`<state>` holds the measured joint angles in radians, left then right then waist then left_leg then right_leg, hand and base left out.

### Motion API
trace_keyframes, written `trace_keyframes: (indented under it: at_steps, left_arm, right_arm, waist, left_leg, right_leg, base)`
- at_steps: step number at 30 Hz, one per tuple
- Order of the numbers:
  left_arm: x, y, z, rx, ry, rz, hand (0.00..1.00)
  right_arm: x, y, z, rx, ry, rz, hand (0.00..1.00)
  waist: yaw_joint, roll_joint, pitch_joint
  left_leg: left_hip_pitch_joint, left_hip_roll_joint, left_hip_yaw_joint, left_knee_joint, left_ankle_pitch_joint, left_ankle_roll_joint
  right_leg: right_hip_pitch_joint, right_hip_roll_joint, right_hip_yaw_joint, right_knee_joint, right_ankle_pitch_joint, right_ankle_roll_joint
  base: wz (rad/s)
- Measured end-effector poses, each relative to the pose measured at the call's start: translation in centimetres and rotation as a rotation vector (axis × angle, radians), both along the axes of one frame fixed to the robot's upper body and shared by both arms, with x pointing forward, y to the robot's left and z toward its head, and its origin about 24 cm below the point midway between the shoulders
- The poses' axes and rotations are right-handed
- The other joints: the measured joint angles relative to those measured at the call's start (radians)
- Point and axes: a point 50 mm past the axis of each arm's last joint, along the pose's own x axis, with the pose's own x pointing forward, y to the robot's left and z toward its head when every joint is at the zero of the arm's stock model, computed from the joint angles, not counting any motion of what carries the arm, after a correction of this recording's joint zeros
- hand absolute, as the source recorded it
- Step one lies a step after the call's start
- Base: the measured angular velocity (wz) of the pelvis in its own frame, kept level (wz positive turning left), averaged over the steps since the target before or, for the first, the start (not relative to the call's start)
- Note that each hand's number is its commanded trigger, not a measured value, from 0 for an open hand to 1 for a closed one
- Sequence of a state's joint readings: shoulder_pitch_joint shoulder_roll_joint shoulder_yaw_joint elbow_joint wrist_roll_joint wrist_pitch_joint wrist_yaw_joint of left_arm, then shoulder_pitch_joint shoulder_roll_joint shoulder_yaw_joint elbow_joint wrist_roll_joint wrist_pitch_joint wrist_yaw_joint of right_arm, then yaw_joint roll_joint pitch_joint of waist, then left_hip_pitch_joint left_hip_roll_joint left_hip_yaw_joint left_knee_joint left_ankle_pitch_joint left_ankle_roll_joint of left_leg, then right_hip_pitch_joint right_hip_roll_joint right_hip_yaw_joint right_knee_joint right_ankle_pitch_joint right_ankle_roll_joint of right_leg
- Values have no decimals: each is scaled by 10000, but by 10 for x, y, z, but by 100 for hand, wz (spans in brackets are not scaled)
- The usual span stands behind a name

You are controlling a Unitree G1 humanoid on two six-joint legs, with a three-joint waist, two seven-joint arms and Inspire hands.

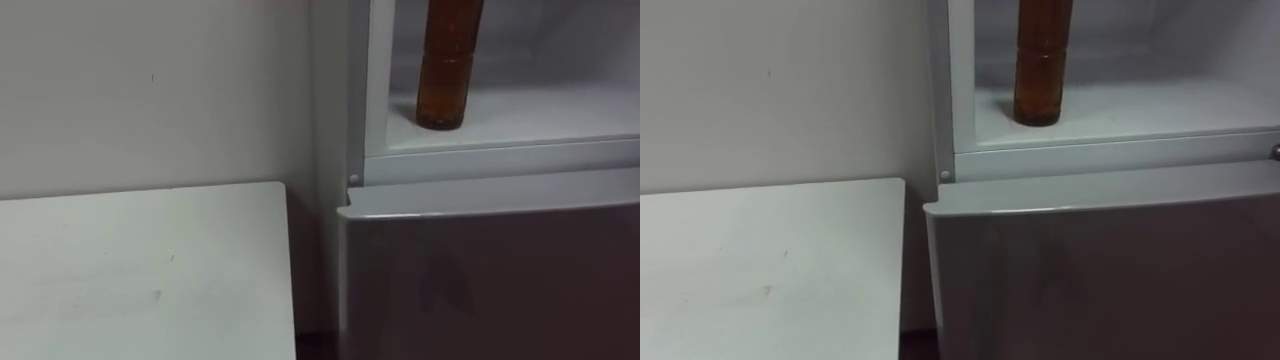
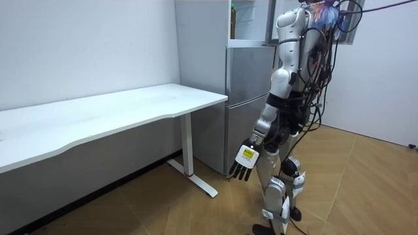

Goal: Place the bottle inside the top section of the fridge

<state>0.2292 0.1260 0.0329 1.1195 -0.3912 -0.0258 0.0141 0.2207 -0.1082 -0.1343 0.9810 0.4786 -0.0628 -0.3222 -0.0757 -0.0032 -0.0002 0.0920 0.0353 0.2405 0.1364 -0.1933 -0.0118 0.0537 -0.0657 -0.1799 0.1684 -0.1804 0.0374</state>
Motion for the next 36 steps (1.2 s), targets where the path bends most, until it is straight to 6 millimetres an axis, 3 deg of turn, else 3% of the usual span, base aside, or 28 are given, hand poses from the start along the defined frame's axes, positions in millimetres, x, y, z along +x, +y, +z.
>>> trace_keyframes:
  at_steps: [8, 15, 23, 28, 30, 36]
  left_arm:
    - [-4, 2, 0, 54, 148, 48, 0]
    - [-11, 6, 1, 54, 362, 400, 0]
    - [-15, 12, 3, 29, 500, 760, 0]
    - [-16, 21, 7, 312, 273, 937, 0]
    - [-17, 25, 9, 445, 247, 1078, 0]
    - [-16, 33, 12, 705, 134, 1375, 0]
  right_arm:
    - [-18, -2, -4, 553, 320, -774, 0]
    - [-30, -15, -3, 1255, -466, -4348, 0]
    - [-40, -26, 1, 1458, -1155, -6660, 0]
    - [-26, -52, 17, 697, -2068, -7479, 0]
    - [-12, -69, 32, 135, -2937, -7770, 0]
    - [7, -113, 74, -1397, -4381, -8388, 0]
  waist:
    - [-64, -171, 8]
    - [-377, -215, 14]
    - [-664, -319, -10]
    - [-902, -444, -8]
    - [-937, -575, 3]
    - [-1118, -862, -3]
  left_leg:
    - [73, -22, 1, -9, -16, -23]
    - [174, -44, -1, -11, -19, -25]
    - [228, -54, -15, -19, -32, -35]
    - [298, -61, 103, -17, -31, -35]
    - [380, -55, 330, -18, -31, -35]
    - [243, -61, 347, -58, -39, -44]
  right_leg:
    - [148, -19, 34, -36, -58, 22]
    - [266, -9, 123, -27, -92, 20]
    - [313, -22, 136, 43, -196, 12]
    - [287, -31, 150, 68, -201, 16]
    - [288, -16, 346, 73, -200, 15]
    - [170, -9, 406, 86, -215, 35]
  base:
    - [0]
    - [0]
    - [2]
    - [-4]
    - [-23]
    - [-2]
